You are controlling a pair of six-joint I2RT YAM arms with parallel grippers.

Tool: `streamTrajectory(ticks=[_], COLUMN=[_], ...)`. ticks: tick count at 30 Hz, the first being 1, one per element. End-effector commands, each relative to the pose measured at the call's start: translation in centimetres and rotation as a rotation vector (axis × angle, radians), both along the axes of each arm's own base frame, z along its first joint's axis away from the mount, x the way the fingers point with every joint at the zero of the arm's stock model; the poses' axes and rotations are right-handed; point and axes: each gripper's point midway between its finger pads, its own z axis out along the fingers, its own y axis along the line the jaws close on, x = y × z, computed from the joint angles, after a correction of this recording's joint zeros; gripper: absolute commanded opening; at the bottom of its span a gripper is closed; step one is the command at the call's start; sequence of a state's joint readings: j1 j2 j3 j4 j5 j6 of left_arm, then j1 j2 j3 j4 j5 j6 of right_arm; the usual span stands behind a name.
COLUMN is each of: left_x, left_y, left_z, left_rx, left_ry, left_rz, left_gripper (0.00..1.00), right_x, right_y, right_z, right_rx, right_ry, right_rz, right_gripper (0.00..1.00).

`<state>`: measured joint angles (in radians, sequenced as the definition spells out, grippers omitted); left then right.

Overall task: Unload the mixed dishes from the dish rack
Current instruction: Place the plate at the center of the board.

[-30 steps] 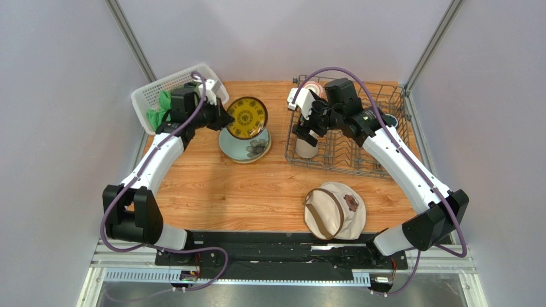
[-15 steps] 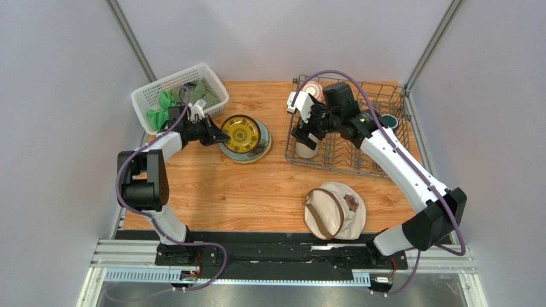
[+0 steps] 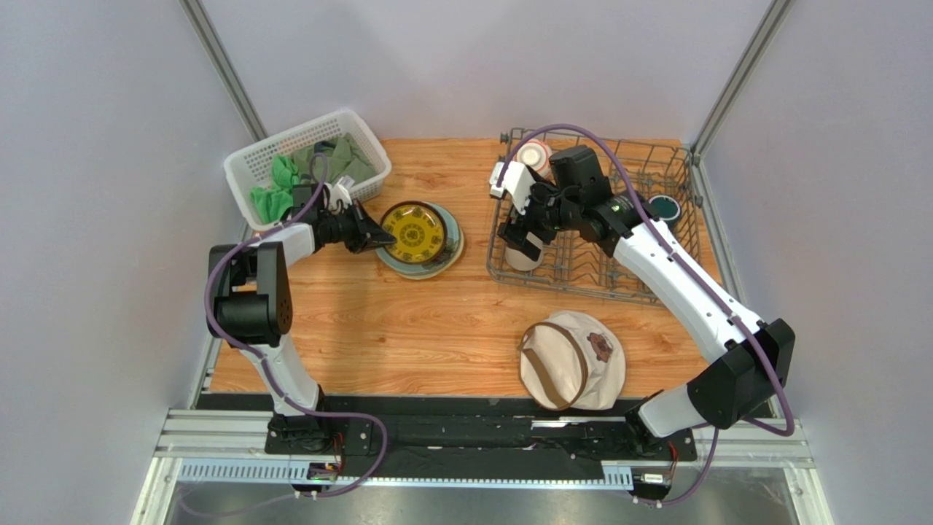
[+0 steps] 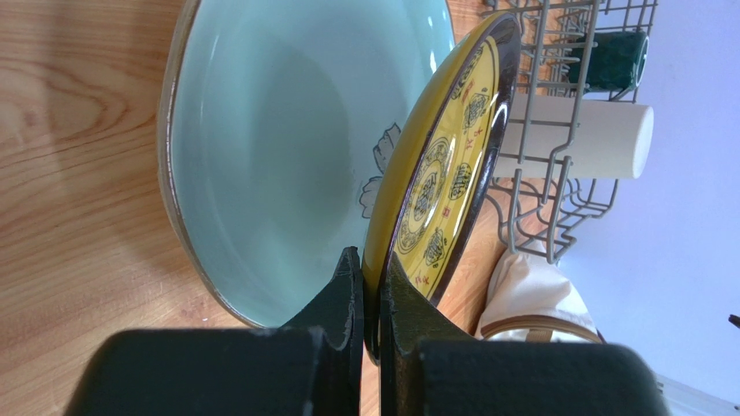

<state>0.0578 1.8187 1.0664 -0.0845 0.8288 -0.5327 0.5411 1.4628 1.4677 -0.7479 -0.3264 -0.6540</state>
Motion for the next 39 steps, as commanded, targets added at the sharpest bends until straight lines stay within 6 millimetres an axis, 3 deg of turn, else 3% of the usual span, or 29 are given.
streamTrajectory(ticks=[1,12,19,39], left_x=[1.3,2.1,2.3,1.9], left_y=[0.2,0.5,0.6,1.5], left_z=[1.4,0.0,-0.3,-0.7], left_rx=[-0.006,0.016,0.028,0.115], left_ry=[-0.027,0.024,0.029,0.065], left_rz=[0.006,0.019,0.015,0.007], left_gripper=[0.0,0.01,0.14,0.37], right_x=[0.0,-0.3,-0.2,-0.3], right_y=[0.8,0.9,0.8,0.9], right_z=[0.6,0.0,-0.1,-0.8], right_rx=[0.044,0.051,0.05,0.049], right_ry=[-0.014,-0.001,-0.005,0.006], right_rz=[0.015,0.019,0.013,0.017], right_gripper=[0.85,0.85,0.85,0.85])
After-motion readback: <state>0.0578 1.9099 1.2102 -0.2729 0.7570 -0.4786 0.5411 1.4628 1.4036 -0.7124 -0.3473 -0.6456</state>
